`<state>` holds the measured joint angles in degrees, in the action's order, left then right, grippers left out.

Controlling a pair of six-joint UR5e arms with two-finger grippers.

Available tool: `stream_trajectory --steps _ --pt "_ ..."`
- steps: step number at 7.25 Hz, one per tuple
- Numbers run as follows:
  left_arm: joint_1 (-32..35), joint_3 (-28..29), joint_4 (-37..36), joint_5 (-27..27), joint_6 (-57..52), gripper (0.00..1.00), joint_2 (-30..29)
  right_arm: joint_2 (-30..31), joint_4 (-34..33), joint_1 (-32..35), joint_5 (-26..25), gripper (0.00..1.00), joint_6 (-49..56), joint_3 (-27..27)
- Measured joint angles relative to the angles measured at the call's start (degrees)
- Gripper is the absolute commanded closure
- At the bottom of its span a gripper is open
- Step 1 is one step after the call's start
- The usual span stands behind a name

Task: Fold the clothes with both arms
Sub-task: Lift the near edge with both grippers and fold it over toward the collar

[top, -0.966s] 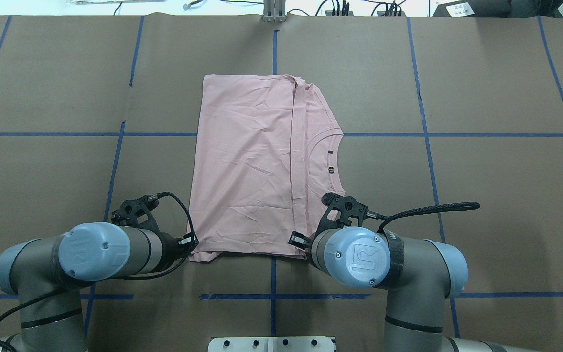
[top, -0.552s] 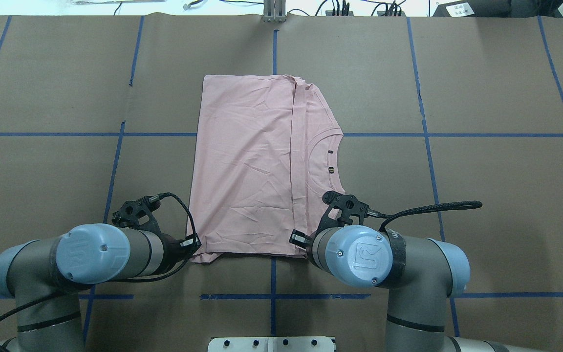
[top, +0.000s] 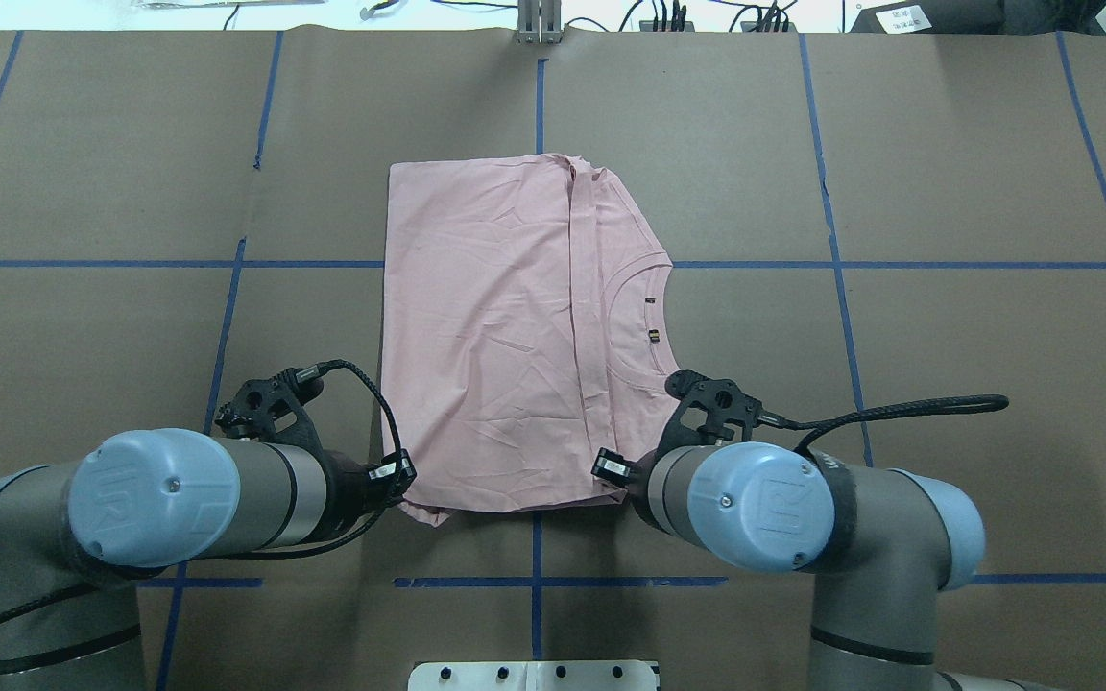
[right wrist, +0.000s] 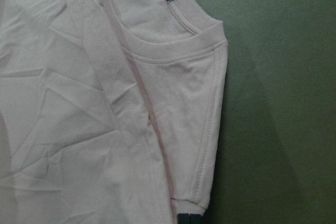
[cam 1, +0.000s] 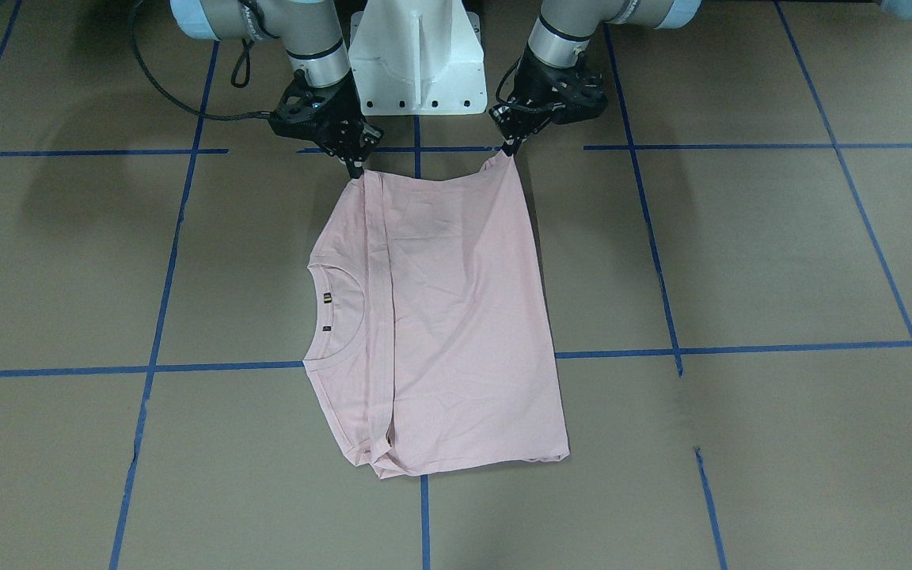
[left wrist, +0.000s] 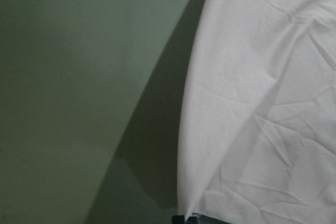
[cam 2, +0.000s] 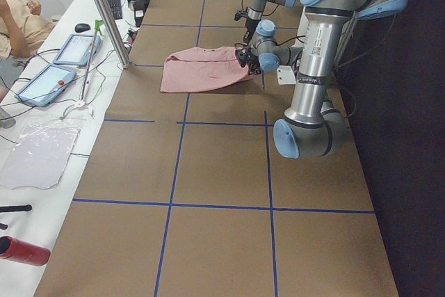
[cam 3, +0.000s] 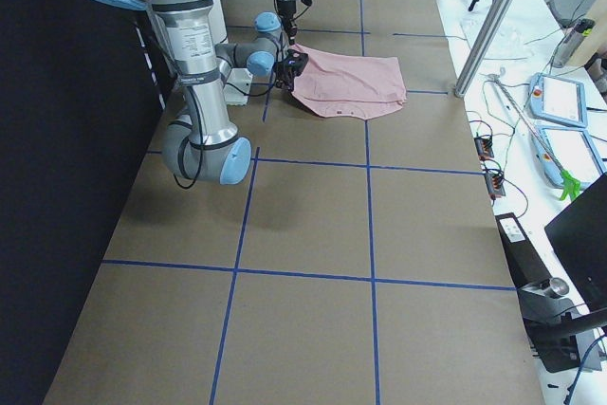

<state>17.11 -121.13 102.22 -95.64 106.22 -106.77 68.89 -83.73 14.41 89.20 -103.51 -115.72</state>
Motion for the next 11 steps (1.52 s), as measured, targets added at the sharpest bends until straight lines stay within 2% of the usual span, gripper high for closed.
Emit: stream_trajectory --steps 2,3,4,6,8,10,11 --pt "0.0 -7.2 -6.7 -0.1 1.9 1.00 -1.9 5.4 -0.6 0.1 0.1 1.00 -3.5 -7.6" --pt "0.3 -9.3 -10.6 -0.1 2.4 1.00 -4.2 5.8 -1.8 0.4 0.1 1.00 -4.4 -9.8" --pt "1.4 -9.3 -13.0 0.0 2.3 1.00 -5.9 3.8 -2.6 1.9 0.0 1.00 -4.6 -9.1" --pt "5.6 -5.3 -14.0 0.6 -1.1 1.00 -7.2 -5.4 -3.2 8.5 0.2 1.00 -4.2 0.0" --pt "8.1 -0.5 -13.6 4.0 -5.6 1.00 -7.8 -11.8 -3.0 13.8 0.4 1.00 -3.0 7.3" --pt "12.3 5.2 -8.3 5.6 -8.4 1.00 -9.3 -16.8 -2.7 17.3 0.6 1.00 -2.1 15.0" --pt "15.7 10.7 -3.7 5.7 -11.8 1.00 -11.2 -20.1 -1.1 19.5 1.2 1.00 -1.6 21.1"
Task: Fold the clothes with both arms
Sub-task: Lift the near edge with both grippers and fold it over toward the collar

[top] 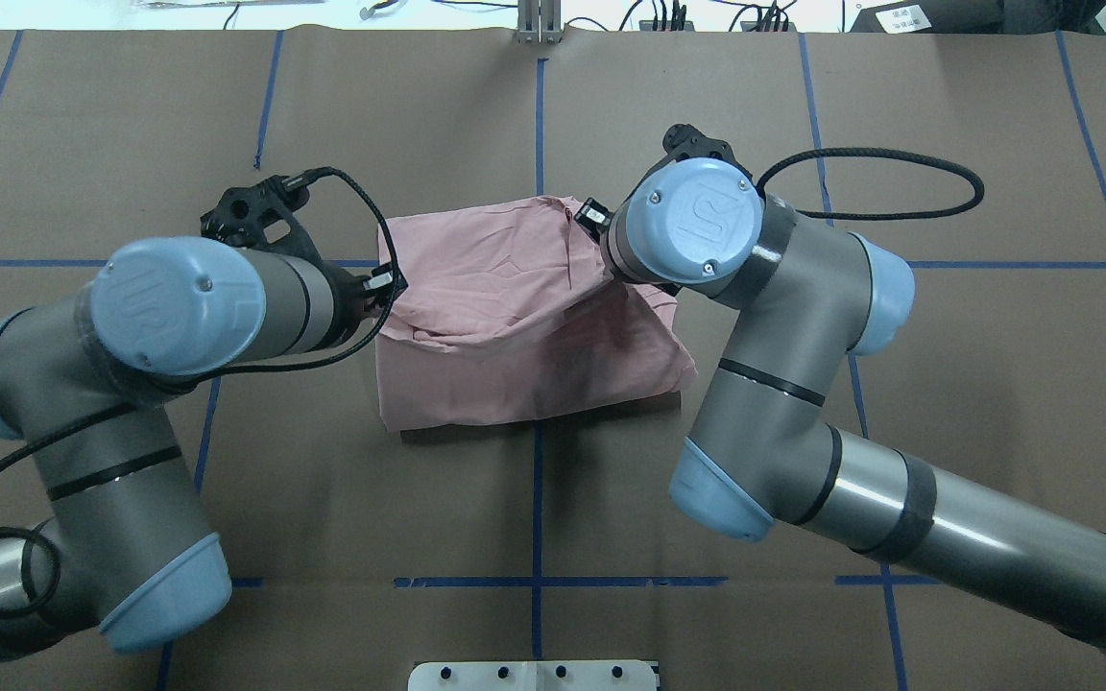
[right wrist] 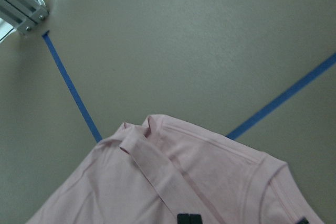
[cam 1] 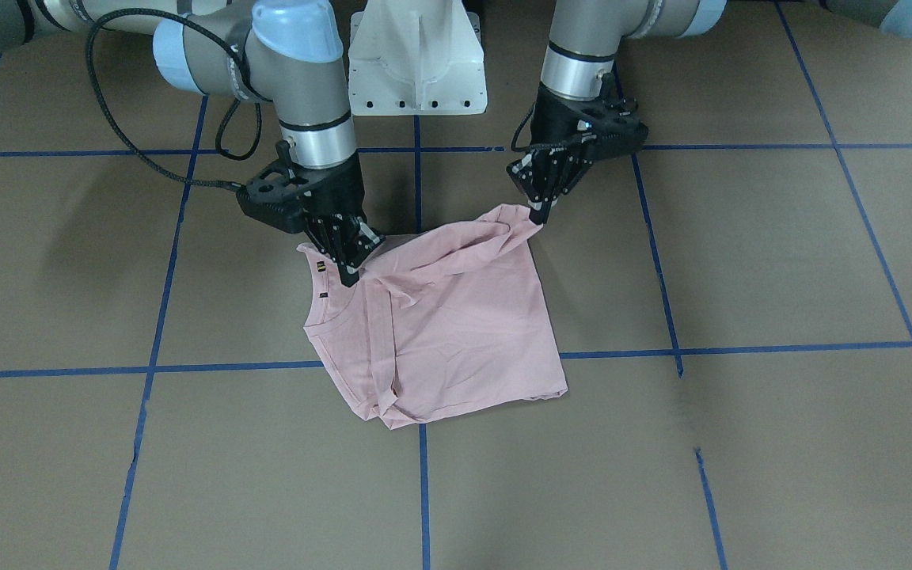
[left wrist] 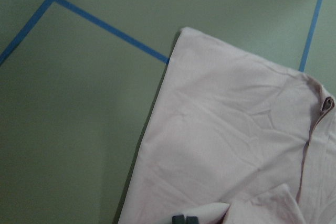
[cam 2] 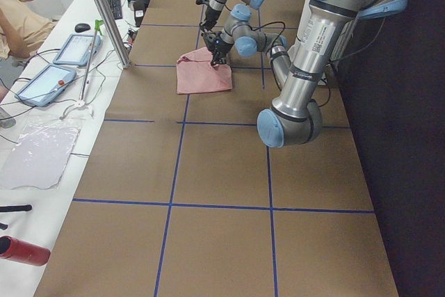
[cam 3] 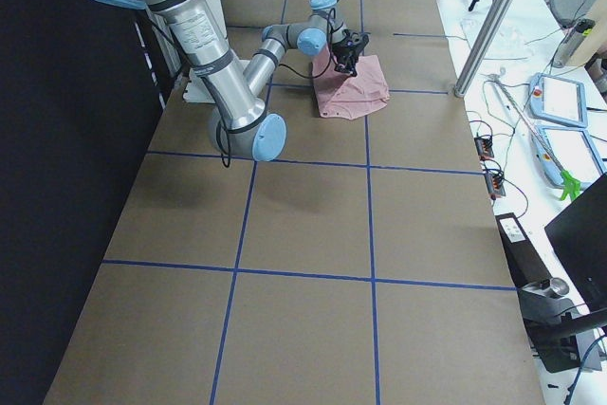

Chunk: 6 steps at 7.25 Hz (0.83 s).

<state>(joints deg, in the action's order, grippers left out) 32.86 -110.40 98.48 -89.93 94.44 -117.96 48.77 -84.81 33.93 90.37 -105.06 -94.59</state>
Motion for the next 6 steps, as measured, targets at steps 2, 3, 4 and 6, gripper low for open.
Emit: stream_trajectory --steps 2,3,4,6 --pt "5.0 12.3 8.5 0.2 -5.2 1.00 -3.8 -6.4 8.5 4.2 2.8 1.00 0.8 15.0" --pt "6.1 19.8 13.8 1.2 -8.0 0.53 -5.6 -9.4 13.0 5.2 3.5 0.45 2.0 22.6" --pt "7.0 27.1 19.1 2.8 -11.6 0.01 -7.3 -11.5 16.9 5.8 3.8 0.00 4.6 29.2" --pt "9.3 36.2 26.8 4.6 -18.4 0.00 -9.3 -13.2 21.2 7.5 4.0 0.00 11.1 36.4"
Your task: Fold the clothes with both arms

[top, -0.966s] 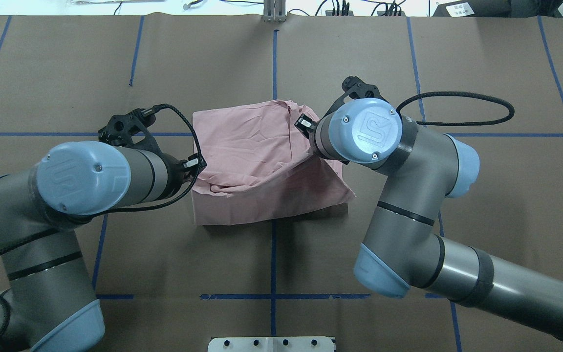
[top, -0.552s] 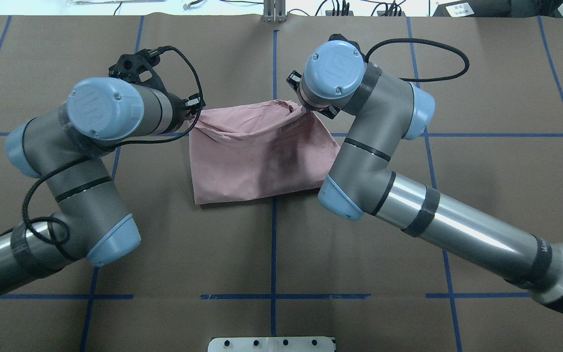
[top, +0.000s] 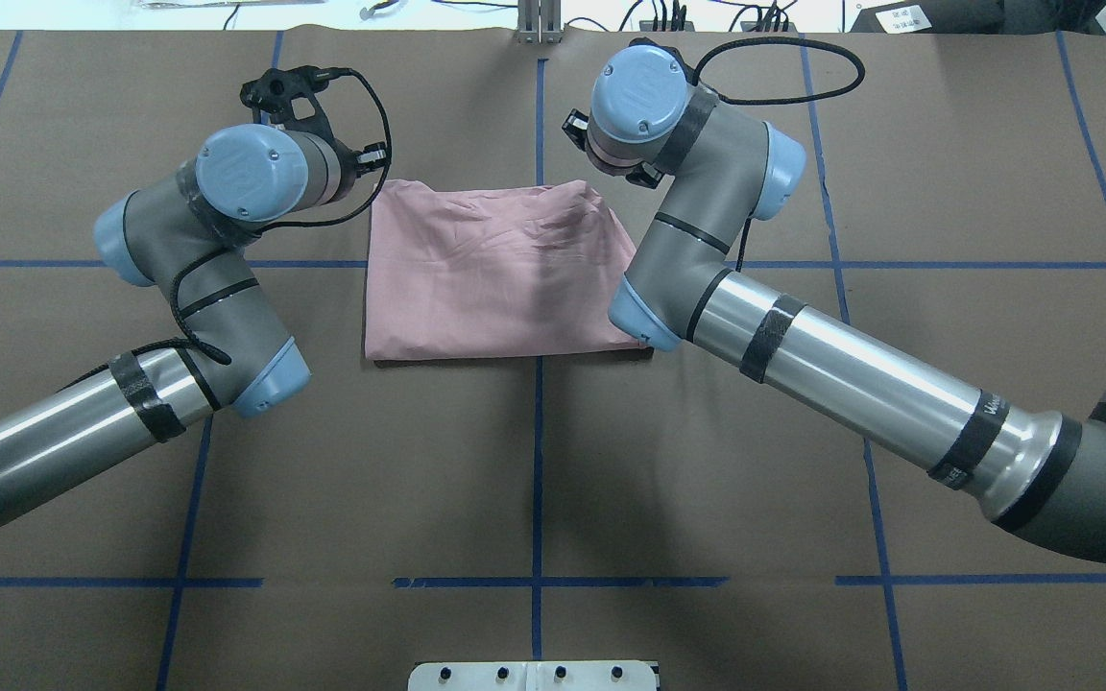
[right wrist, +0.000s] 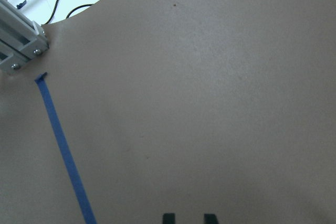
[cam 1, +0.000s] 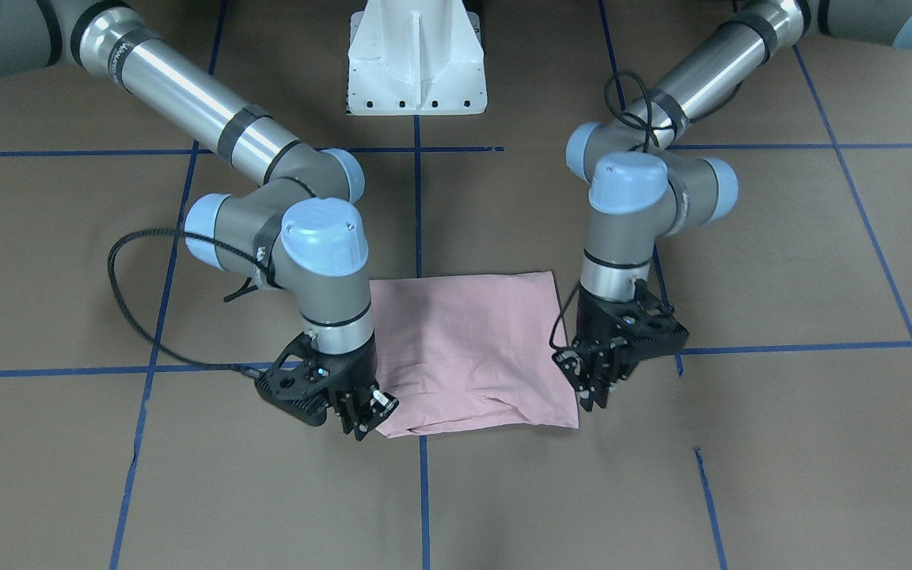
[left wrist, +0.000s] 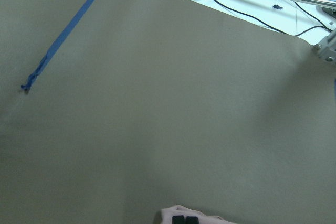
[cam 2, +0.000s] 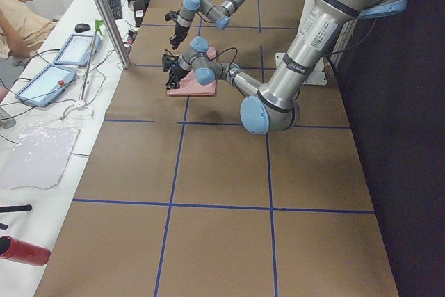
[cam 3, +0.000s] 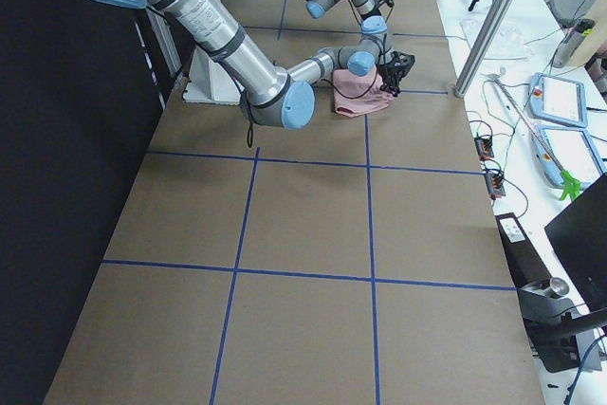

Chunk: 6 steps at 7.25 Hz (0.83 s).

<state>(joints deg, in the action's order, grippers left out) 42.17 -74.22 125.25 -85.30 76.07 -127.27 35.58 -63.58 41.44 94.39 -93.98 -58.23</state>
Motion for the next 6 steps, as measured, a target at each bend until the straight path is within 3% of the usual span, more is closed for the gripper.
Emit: stream_trajectory --steps 1,3,6 --pt "0.8 1.0 2.2 0.1 -1.3 0.00 -0.1 0.2 0.6 1.0 0.6 0.00 1.9 0.6" --pt "4.1 -2.4 4.4 -3.4 -5.6 0.00 2.4 4.4 0.9 4.4 5.3 0.00 7.4 -3.8" --pt "18.3 -8.4 4.6 -25.9 -28.2 0.00 11.9 16.8 0.5 15.3 20.2 0.00 26.6 -12.0"
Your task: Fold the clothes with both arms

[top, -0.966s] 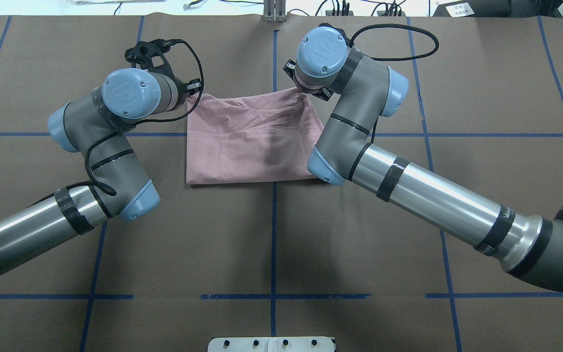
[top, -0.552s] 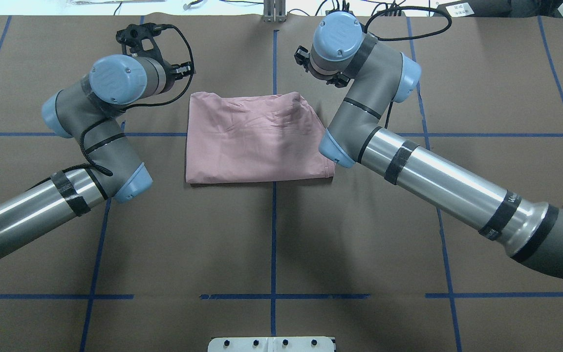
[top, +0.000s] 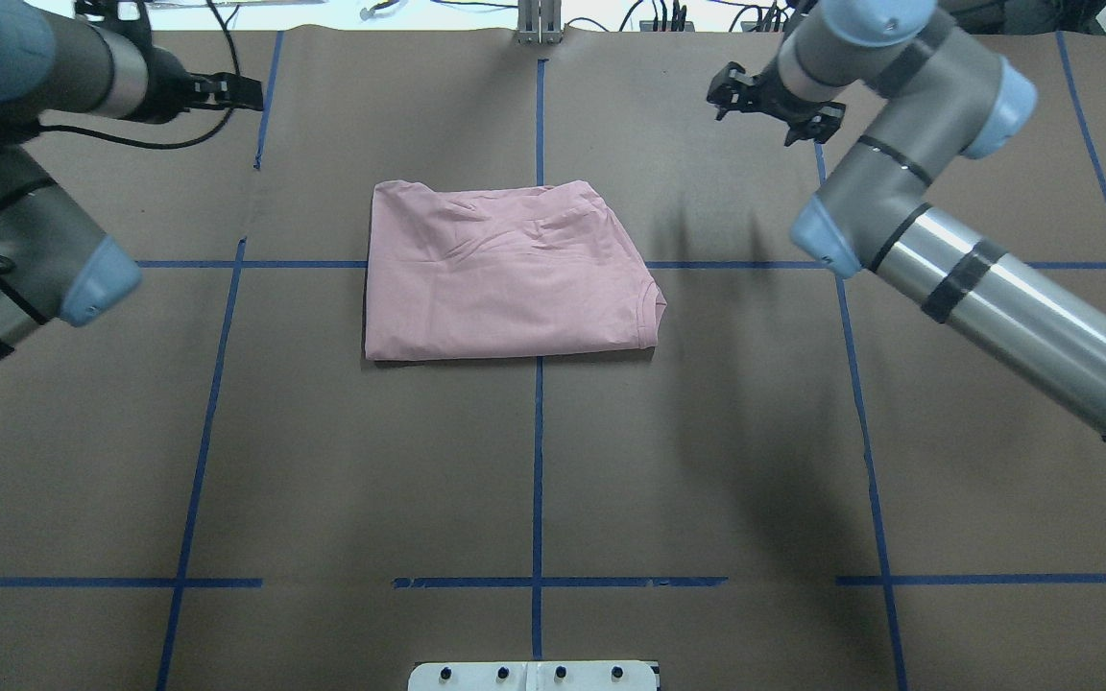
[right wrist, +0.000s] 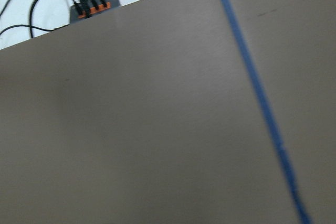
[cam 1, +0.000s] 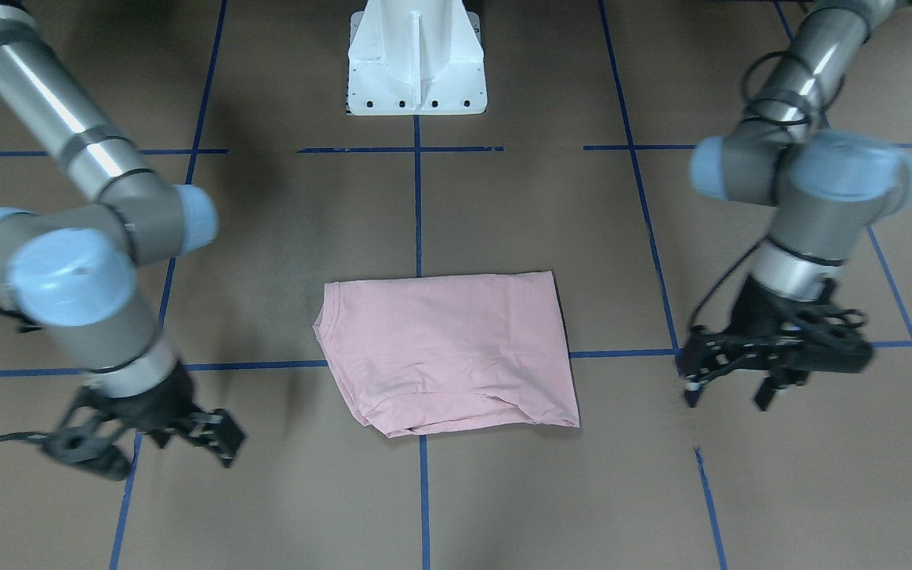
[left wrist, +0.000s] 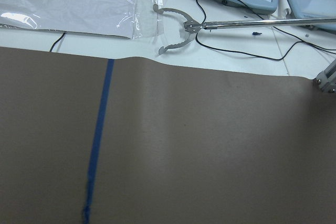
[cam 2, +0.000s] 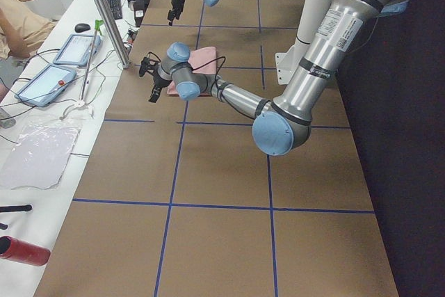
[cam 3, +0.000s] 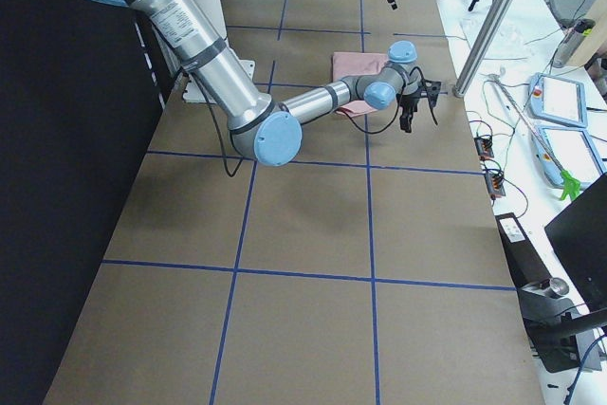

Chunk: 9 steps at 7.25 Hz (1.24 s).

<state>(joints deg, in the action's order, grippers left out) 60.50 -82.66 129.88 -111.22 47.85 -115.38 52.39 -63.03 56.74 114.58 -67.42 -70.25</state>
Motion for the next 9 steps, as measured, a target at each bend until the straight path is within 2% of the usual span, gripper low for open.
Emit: stream_trajectory --steps 2,4,6,9 --pt "11.4 -0.4 -0.7 -12.4 -18.3 0.00 6.7 9.0 -0.3 10.3 10.4 0.00 19.8 -1.8" --pt "19.4 -0.3 -1.2 -19.0 -32.5 0.00 13.7 17.3 -0.6 18.7 17.1 0.00 35.2 -3.0" --pt "25.6 -1.2 -6.3 -25.9 -38.6 0.00 17.1 24.0 -2.7 23.2 20.1 0.00 46.5 -4.5" --pt "29.8 -6.6 -17.2 -28.8 -42.4 0.00 20.1 32.3 -5.3 27.7 20.2 0.00 58.7 -7.7"
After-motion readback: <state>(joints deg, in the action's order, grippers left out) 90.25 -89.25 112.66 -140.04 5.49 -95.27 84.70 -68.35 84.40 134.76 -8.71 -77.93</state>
